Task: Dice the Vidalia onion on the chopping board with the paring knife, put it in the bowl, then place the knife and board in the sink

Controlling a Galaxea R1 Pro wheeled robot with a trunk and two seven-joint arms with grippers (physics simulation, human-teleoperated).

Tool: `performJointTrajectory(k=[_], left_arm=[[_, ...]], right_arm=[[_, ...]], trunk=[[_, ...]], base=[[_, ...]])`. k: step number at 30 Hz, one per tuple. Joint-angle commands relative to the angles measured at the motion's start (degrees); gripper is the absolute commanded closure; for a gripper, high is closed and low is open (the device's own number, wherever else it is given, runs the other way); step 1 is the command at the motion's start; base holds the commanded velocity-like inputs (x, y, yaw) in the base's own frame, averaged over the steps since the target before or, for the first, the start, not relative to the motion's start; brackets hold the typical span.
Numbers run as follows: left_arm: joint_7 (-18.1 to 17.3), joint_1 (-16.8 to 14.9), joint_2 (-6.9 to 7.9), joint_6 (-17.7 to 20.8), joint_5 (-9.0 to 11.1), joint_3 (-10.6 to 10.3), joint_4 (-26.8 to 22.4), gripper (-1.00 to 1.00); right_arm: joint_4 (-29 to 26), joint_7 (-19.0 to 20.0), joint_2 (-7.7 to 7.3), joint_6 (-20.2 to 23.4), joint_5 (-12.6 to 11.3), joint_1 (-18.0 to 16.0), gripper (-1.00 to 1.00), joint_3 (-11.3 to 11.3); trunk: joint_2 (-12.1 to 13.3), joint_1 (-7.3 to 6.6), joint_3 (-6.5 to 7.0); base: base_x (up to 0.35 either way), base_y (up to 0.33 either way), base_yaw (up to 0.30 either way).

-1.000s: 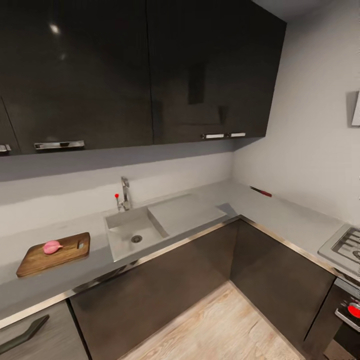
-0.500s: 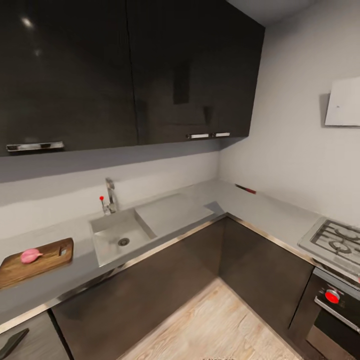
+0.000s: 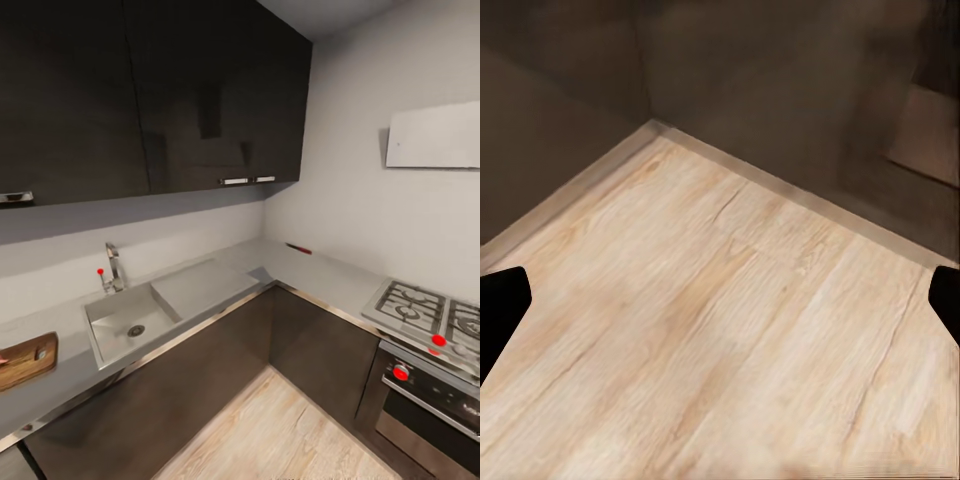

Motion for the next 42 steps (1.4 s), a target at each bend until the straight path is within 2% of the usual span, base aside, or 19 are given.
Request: performJointTrajectory(k=[1,10,25,29,31,33,34,35,36,37,38,39,41,42], left_arm=[[0.4,0.0,0.04,-0.1,0.3,-0.5,-0.1,-1.0],[0.4,0.0,0.04,-0.1,0.3,-0.5,0.0,-1.0],[0.4,0.0,0.03,-0.1,0.3,-0.5,0.0,-1.0],[0.4,0.0,0.04,-0.1,0.3,-0.5,0.0,-1.0],[0.4,0.0,0.04,-0.1,0.2,-0.5,0.0,-1.0],[0.4,0.0,0.04,-0.1,0.2,-0.5,-0.1,-1.0],[0.4,0.0,0.04,-0.1,0.2,-0.5,0.0,-1.0],[0.4,0.0,0.01,-0.1,0.2,-0.5,-0.1,-1.0],[0.4,0.0,0.0,-0.1,0.2,-0.5,0.0,-1.0],[0.4,0.0,-0.02,-0.1,0.2,-0.5,0.0,-1.0],[0.4,0.0,-0.01,-0.1,0.2,-0.5,0.0,-1.0],[0.4,0.0,0.0,-0.1,0.2,-0.5,0.0,-1.0],[0.4,0.0,-0.03,-0.1,0.2,-0.5,0.0,-1.0],[0.4,0.0,-0.03,-0.1,0.2,-0.5,0.0,-1.0]], right_arm=[[0.0,-0.1,-0.03,-0.1,-0.3,0.0,-1.0,0.1],[0.0,-0.2,-0.03,-0.1,-0.3,0.0,-1.0,0.1],[0.3,-0.1,0.0,-0.1,0.0,0.0,-1.0,0.2],[-1.8,-1.1,0.23,0.9,0.4,-0.7,-1.0,0.2],[-3.8,-3.7,0.05,5.1,0.5,-3.7,-1.0,0.3],[-5.7,-6.5,-0.1,13.8,0.5,-9.0,-1.0,0.3],[-6.2,-7.0,-0.12,16.2,0.5,-10.4,-1.0,0.3],[-7.1,-7.9,-0.2,20.7,0.5,-13.4,-1.0,0.3],[-7.7,-8.2,-0.27,22.8,0.6,-14.9,-1.0,0.3],[-9.2,-8.8,-0.41,26.2,0.8,-17.7,-1.0,0.3],[-11.0,-9.2,-0.52,29.3,1.4,-20.4,-1.0,0.3],[-11.9,-9.5,-0.56,30.9,1.7,-21.8,-1.0,0.3],[-16.3,-10.5,-0.65,38.6,4.0,-27.2,-1.0,0.3],[-17.4,-10.7,-0.63,40.7,4.6,-28.5,-1.0,0.3]], trunk=[[0.0,0.02,0.0],[0.0,0.02,0.0],[0.0,0.02,0.0],[0.0,0.02,0.0],[0.0,0.02,0.0],[0.0,0.02,0.0],[0.0,0.02,0.0],[0.0,0.02,0.0],[0.0,0.02,0.0],[0.0,0.02,0.0],[0.0,0.02,0.0],[0.0,0.02,0.0],[0.0,0.02,0.0],[0.0,0.02,0.0]], base=[[0.0,0.0,-0.278],[0.0,0.0,-0.247],[0.0,0.0,-0.017],[0.0,0.0,0.0],[0.0,0.0,0.0],[0.0,0.0,0.0],[0.0,0.0,0.0],[0.0,0.0,0.0],[0.0,0.0,0.0],[0.0,0.0,0.0],[0.0,0.0,0.0],[0.0,0.0,0.0],[0.0,0.0,0.0],[0.0,0.0,0.0]])
